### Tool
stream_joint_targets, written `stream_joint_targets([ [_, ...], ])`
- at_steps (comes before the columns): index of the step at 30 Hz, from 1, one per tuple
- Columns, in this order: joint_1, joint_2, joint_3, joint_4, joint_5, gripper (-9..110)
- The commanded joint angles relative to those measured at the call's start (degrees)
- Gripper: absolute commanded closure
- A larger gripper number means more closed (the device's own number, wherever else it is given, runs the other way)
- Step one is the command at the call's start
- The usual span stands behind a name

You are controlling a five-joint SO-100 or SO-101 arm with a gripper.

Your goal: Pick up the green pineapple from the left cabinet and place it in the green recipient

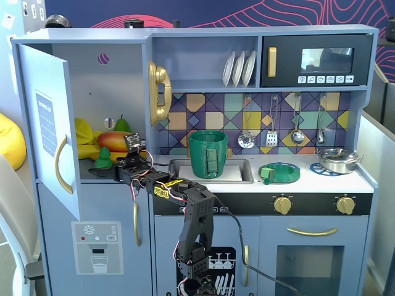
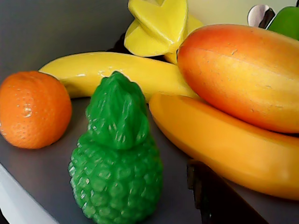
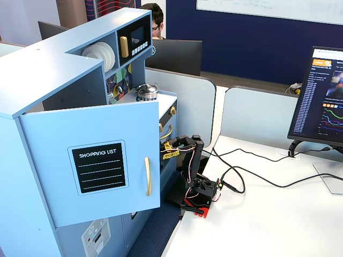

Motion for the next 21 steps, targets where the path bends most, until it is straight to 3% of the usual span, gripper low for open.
stream_joint_targets([
  [1,0.4,-1.3,-6.0,-1.7,-0.3,54],
  [18,-0.1,-9.1,-13.4,0.7,-2.5,58],
  [21,-0.4,-9.7,-14.2,0.9,-2.6,63],
])
